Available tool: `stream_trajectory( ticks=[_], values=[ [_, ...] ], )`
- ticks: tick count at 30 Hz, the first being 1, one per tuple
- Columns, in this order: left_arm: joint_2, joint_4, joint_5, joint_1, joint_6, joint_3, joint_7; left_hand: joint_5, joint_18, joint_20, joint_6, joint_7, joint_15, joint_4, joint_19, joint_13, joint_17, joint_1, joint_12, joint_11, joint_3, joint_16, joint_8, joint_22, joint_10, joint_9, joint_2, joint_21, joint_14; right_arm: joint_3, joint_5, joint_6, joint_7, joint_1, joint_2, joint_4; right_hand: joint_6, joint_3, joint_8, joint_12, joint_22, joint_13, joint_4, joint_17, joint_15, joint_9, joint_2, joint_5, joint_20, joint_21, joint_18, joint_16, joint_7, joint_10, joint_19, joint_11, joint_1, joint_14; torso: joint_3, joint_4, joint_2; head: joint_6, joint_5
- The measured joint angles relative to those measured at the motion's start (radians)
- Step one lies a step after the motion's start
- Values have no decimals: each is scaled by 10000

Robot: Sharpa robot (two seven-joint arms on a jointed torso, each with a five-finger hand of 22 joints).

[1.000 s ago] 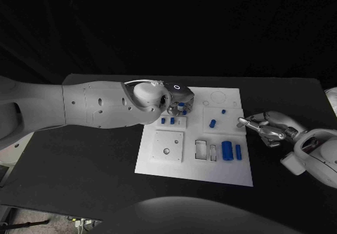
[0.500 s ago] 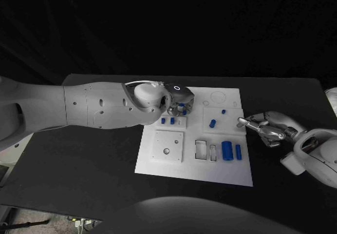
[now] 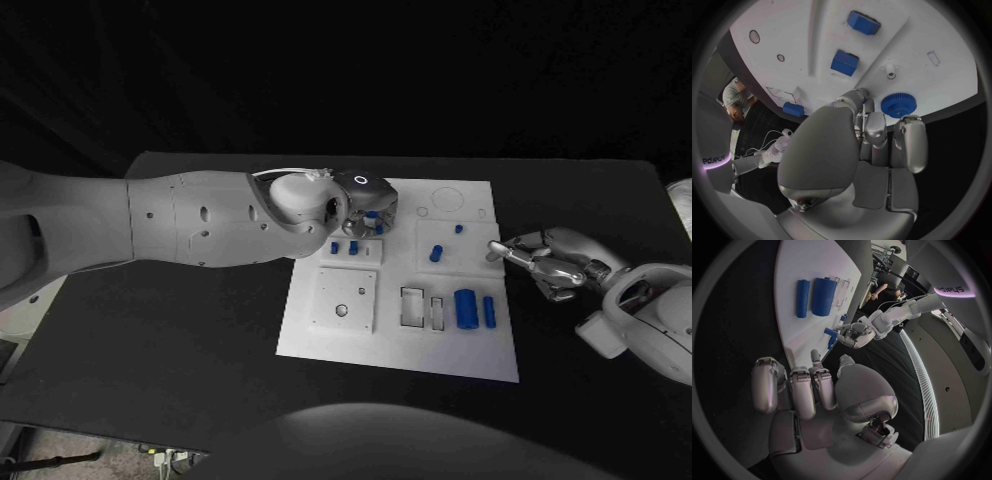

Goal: Assemble the parts on the task board

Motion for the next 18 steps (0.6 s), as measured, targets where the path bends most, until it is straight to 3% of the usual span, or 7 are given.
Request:
stream_trajectory(
  ticks=[8, 15, 18],
  values=[
    [-568, 425, -47, 21, -778, 17, 123, 0, 1, 0, 84, 14, 0, 0, 0, -14, -152, -25, 19, -16, 0, -108, 49, 0, 86, 9, 23, 40, 0, -2, 0, 7, -6, -2, -57, 8, 0, 0, 0, 0, -1, 0, 0, -1, 0, -7, 0, 0, 0, 0, 0, 0, 0, 0, 0, 0, 0, 0, 1, 21, 1, 0, 5],
    [-1308, 859, -51, 384, -919, 38, 124, -130, 0, 0, 84, 13, 0, 0, 0, -75, -255, -25, 19, -16, 0, -159, 50, 0, 86, -15, 23, -2, 0, -2, 1, 32, -20, -11, -79, 26, 0, 0, 0, 0, -2, 0, 0, -1, 0, -9, 0, 0, 0, 0, 0, 0, 0, 0, 0, 0, 0, 0, 23, 51, -39, 0, 10],
    [-1504, 1003, -42, 459, -910, 34, 103, -130, 0, 0, 83, 13, 0, 0, 0, -83, -266, -25, 19, 20, -1, -159, 49, 0, 121, -23, 23, -15, 0, -2, 2, 47, -29, -17, -84, 29, 0, 0, 0, 0, -2, 0, 0, -1, 0, -9, 0, 0, 0, 0, 0, 0, 0, 0, 0, 0, 0, 0, 30, 76, -57, 0, -8]
  ],
)
